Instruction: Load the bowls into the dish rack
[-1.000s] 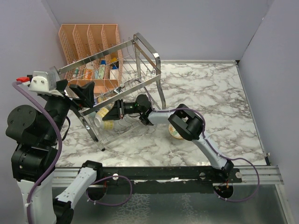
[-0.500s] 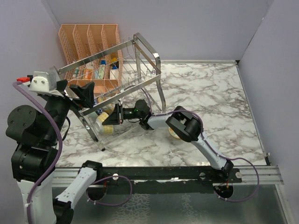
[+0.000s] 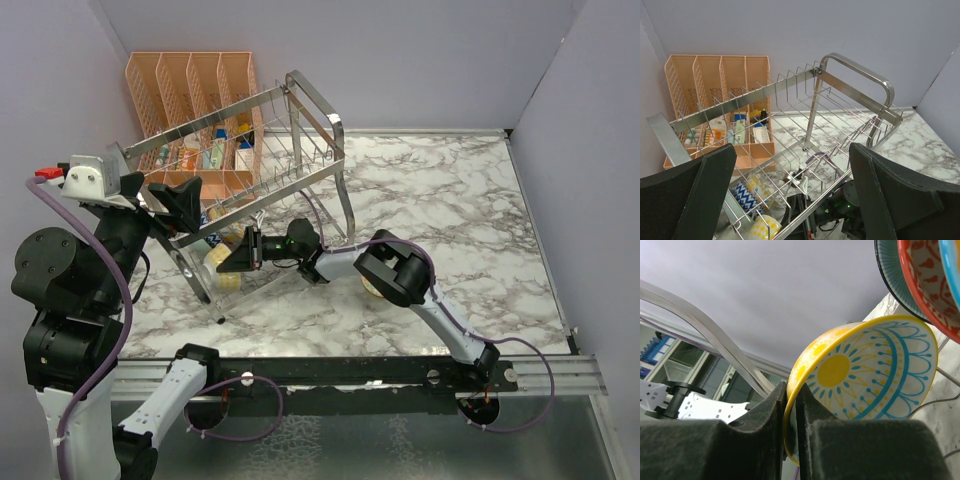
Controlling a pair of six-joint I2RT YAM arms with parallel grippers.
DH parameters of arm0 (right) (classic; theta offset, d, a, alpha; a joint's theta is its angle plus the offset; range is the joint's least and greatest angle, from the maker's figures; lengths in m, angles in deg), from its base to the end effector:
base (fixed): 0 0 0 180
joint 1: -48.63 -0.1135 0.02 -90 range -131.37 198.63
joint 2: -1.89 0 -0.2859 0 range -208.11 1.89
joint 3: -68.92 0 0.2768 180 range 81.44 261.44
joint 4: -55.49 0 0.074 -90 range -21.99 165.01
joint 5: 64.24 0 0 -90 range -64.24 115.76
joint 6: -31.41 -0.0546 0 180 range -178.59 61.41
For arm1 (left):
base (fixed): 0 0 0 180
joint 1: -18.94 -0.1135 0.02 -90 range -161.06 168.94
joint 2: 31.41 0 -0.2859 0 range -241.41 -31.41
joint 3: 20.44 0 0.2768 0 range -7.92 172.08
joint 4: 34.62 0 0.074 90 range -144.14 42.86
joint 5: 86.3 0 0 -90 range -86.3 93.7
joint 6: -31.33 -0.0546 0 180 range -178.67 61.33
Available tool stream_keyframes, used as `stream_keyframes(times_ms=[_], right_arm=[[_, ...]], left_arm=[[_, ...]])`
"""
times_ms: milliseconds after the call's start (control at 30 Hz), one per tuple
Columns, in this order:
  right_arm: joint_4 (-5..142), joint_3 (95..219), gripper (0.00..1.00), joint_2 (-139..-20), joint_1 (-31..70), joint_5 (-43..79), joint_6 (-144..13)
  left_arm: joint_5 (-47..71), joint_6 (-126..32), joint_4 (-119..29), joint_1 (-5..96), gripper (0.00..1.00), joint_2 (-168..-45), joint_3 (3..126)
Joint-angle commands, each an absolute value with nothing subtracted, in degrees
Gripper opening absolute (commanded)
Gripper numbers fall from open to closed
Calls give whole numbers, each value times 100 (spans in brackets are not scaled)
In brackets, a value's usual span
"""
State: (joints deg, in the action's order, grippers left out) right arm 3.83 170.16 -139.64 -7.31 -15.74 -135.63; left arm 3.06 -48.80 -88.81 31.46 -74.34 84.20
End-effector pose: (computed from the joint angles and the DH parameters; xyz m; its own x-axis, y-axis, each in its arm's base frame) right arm 0.2879 0.4905 0.1350 -0.9345 -0.0791 -0.3472 -0.3283 -0.1858 0.9261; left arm 0.0678 -0.0144 0.5688 0.0906 -0.1957 -0.9765 0.2248 0.9592 -0.1714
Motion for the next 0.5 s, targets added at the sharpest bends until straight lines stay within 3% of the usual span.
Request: stream_keyframes(times_ms=[0,167,467], right_arm=[[623,17044,18,-13641,-770,-1526,-13161],[817,17040,29,-13419,-768,-1616,-12914],[584,16875,32,-13134,-769,-1762,-12873]], left_arm=[[243,-4933,-8828,3186,99,-7414,8446],[247,-4907,-8830,3186,99,-7422,8454],[249,-4907,-8836,3186,99,-7452,8481]])
